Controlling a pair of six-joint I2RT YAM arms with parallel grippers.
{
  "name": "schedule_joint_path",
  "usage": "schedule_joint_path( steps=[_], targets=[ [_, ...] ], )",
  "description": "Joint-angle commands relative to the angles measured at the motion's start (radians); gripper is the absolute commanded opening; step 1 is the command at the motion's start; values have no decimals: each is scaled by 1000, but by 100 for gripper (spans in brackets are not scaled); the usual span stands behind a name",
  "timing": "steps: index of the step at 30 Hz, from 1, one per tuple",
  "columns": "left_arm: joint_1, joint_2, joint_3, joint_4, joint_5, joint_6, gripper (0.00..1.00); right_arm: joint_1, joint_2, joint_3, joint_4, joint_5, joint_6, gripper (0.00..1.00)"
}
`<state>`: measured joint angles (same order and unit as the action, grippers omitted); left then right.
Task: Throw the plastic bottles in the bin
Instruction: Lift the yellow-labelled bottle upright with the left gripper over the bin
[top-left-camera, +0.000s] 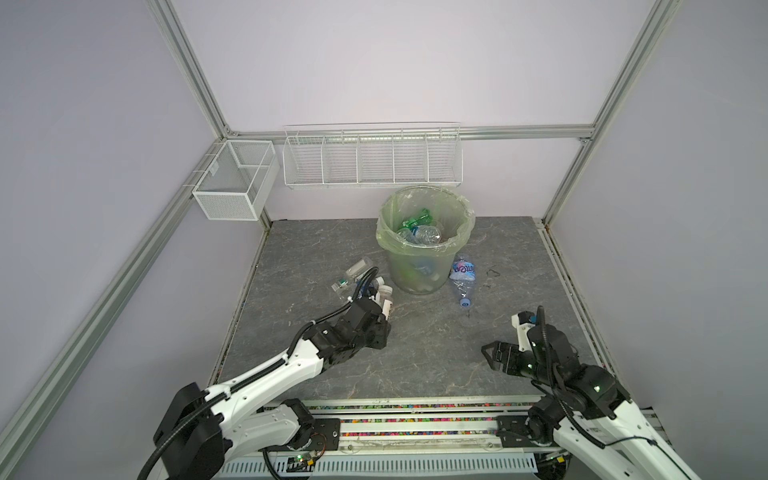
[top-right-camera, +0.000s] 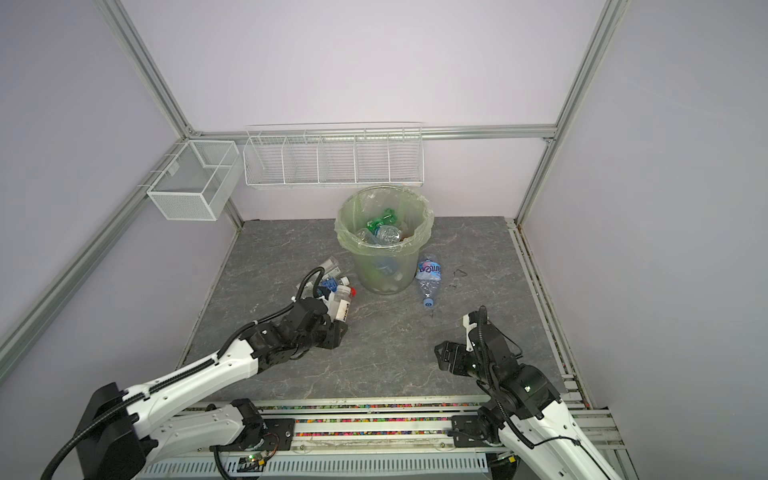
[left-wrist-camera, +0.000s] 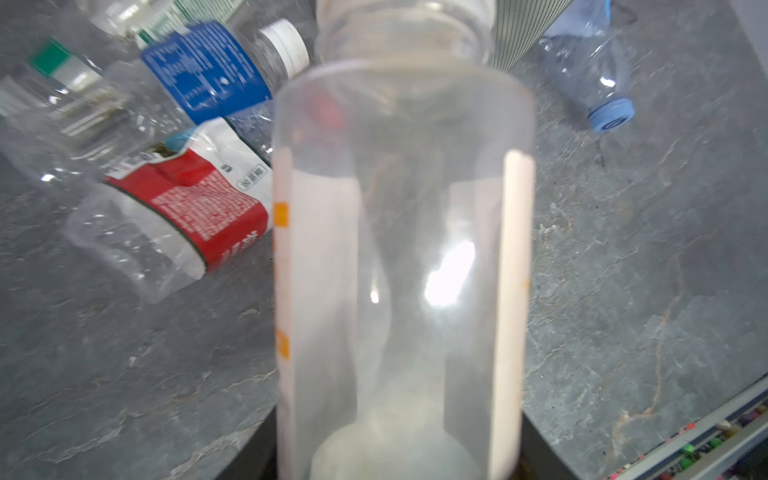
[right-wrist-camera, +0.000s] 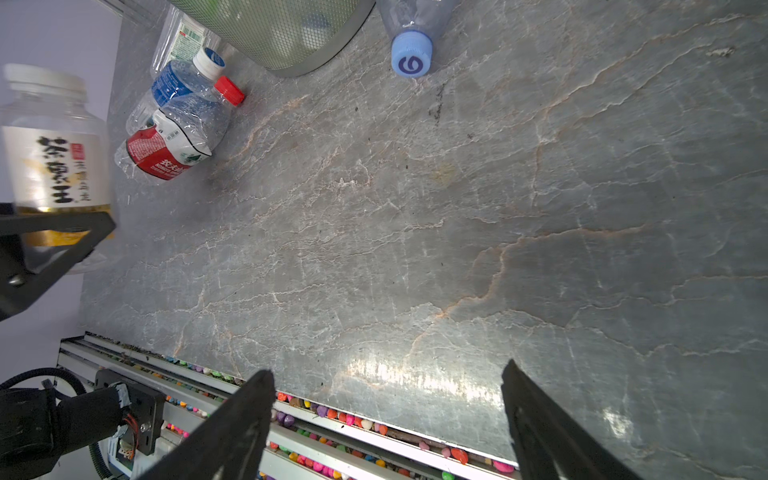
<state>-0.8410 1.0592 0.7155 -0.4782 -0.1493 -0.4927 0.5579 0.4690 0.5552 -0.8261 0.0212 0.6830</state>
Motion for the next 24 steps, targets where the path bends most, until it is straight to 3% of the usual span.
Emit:
schedule_joint_path(
  steps=[1, 12, 24],
  targets=[
    [-5, -107, -3, -69, -50, -29, 38, -3, 12, 15, 3, 0, 22, 88],
    [-5, -370, 34, -84, -71, 1, 36, -3, 24, 18, 13, -14, 36, 88],
    [-6, -431, 138, -44, -67, 89, 35, -2, 8, 7, 10, -15, 53, 88]
  ],
)
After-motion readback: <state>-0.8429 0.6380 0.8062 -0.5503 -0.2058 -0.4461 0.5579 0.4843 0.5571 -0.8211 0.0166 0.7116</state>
